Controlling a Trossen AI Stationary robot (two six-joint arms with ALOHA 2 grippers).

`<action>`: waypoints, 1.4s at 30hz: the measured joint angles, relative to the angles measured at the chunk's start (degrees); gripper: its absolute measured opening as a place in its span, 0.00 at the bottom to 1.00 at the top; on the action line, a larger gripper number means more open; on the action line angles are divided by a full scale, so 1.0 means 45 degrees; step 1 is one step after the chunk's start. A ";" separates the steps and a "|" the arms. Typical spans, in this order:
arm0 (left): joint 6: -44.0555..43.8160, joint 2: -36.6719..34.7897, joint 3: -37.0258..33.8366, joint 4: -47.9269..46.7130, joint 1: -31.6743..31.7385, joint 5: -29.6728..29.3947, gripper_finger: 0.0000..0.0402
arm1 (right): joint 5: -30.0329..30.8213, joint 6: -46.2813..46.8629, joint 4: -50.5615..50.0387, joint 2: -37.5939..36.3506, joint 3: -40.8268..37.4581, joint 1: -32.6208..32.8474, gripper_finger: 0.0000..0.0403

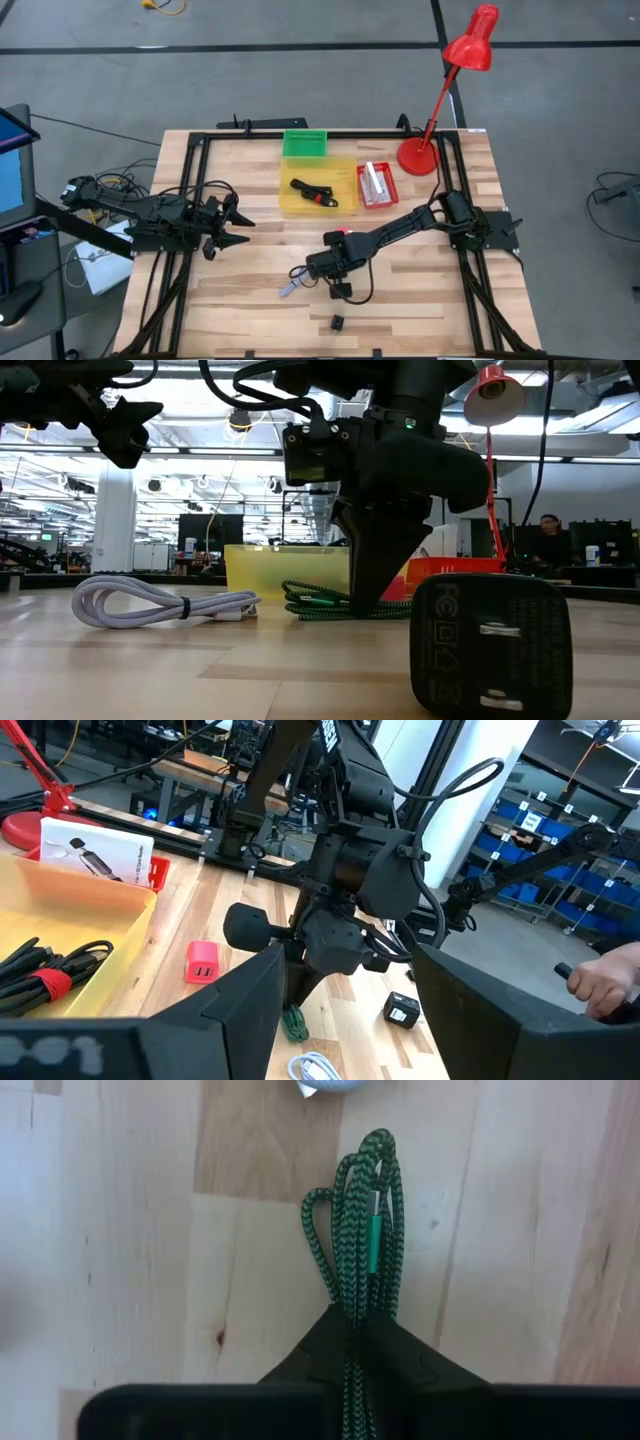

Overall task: Pick and place items into bin
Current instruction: Put the green charger cable into the yellow bin, then put the white charger cable into the yellow bin

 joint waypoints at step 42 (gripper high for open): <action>0.0538 -0.0001 0.0000 -0.0151 0.0004 -0.0208 0.53 | 0.4609 -0.4946 -0.2681 0.0091 0.5906 -0.5334 0.17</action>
